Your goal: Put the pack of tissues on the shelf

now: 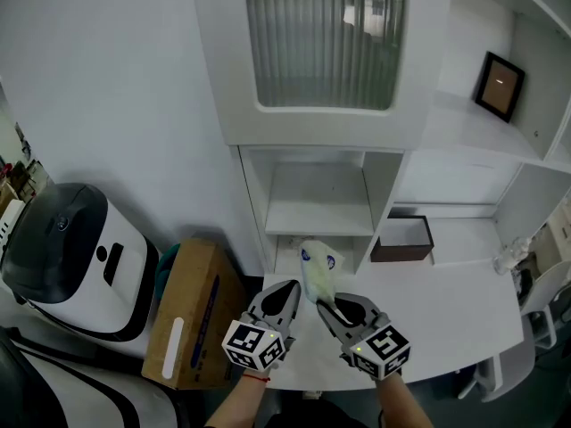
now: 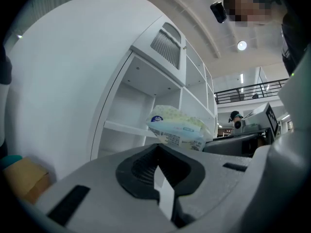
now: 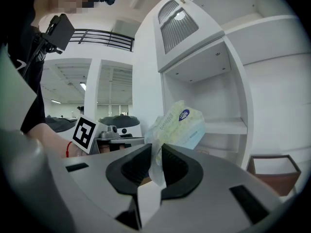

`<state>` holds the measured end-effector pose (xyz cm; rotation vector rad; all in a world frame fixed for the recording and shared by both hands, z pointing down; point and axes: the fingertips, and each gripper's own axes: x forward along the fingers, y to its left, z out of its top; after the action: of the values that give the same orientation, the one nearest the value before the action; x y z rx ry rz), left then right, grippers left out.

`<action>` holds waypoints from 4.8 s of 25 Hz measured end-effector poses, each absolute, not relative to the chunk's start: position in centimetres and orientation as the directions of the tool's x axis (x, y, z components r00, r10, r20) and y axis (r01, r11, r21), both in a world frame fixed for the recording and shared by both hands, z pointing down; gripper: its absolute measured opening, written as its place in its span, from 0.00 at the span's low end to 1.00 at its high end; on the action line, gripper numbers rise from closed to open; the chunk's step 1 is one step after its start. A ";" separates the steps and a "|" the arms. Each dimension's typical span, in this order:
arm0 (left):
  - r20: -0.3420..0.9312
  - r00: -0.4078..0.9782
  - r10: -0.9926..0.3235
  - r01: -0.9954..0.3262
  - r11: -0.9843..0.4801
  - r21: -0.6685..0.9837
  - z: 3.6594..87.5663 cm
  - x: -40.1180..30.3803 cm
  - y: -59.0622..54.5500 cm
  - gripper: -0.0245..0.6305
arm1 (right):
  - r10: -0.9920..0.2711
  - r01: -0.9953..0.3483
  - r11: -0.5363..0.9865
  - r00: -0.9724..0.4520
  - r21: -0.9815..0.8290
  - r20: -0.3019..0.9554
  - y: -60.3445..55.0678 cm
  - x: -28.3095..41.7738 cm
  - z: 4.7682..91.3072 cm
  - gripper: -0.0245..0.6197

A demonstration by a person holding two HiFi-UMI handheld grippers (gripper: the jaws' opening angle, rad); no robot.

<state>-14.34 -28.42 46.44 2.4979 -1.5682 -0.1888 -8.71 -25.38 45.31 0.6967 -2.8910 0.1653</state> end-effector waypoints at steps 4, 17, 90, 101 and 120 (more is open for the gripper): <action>-0.018 0.417 -0.909 -0.887 -0.412 0.210 45.7 -14.7 -29.3 0.05 | -0.425 -0.440 0.895 -0.890 -0.068 0.165 -26.5 -9.3 44.3 0.12; -0.047 0.420 -0.906 -0.884 -0.420 0.205 43.7 -15.9 -31.6 0.05 | -0.442 -0.453 0.889 -0.887 -0.067 0.137 -29.8 -9.9 41.2 0.12; -0.015 0.630 -0.776 -0.744 -0.610 0.273 45.4 -18.0 -36.2 0.04 | -0.711 -0.672 0.703 -0.672 0.234 0.208 -39.1 -14.0 38.9 0.39; -0.018 0.639 -0.769 -0.735 -0.618 0.280 45.5 -17.3 -37.0 0.05 | -0.749 -0.713 0.659 -0.652 0.241 0.117 -38.4 -13.0 38.0 0.07; -0.008 0.647 -0.763 -0.728 -0.620 0.291 46.1 -17.0 -38.4 0.05 | -0.725 -0.676 0.688 -0.630 0.264 0.279 -40.0 -12.8 41.8 0.05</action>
<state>-17.03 -38.44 46.08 2.6058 -1.2053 -0.1891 -12.84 -39.96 41.75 1.0972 -2.5381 -0.1901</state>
